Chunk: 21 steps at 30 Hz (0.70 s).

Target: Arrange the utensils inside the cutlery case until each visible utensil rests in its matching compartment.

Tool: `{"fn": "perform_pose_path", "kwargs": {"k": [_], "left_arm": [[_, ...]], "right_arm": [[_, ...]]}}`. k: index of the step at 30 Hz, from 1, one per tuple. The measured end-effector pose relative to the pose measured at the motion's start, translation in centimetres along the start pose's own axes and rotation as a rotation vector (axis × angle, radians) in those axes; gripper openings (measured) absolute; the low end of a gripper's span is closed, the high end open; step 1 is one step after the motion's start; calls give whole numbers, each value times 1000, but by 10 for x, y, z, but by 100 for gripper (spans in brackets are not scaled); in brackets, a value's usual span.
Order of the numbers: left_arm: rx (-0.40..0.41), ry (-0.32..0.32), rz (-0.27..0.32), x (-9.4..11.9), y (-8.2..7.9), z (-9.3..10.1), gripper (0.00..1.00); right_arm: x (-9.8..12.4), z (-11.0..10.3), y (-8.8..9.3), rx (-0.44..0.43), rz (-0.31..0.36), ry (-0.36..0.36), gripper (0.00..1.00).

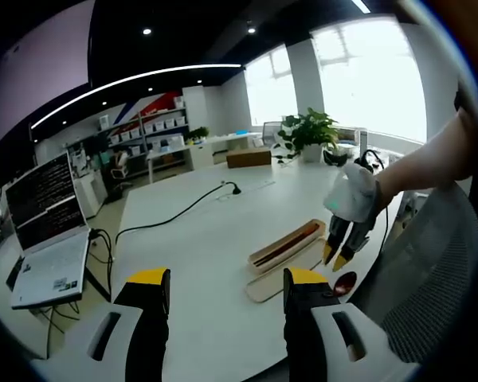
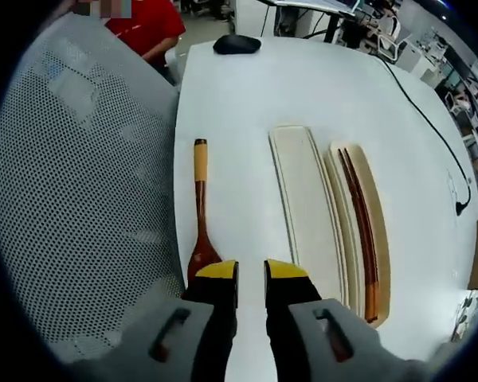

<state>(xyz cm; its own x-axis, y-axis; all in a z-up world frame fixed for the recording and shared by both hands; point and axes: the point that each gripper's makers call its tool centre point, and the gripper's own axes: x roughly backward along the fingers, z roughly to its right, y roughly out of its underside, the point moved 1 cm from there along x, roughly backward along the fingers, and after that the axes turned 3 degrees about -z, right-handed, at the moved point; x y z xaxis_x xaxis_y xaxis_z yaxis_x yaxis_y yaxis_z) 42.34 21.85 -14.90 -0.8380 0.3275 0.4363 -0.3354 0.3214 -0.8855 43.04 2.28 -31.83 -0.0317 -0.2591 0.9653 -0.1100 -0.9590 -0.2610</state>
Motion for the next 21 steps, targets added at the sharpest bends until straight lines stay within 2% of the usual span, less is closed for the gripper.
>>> {"fn": "perform_pose_path", "kwargs": {"k": [14, 21], "left_arm": [[11, -9, 8, 2, -1, -3, 59], [13, -10, 9, 3, -1, -4, 59]], "right_arm": [[-16, -34, -15, 72, -14, -77, 9], [-22, -44, -23, 102, -11, -95, 10]]}}
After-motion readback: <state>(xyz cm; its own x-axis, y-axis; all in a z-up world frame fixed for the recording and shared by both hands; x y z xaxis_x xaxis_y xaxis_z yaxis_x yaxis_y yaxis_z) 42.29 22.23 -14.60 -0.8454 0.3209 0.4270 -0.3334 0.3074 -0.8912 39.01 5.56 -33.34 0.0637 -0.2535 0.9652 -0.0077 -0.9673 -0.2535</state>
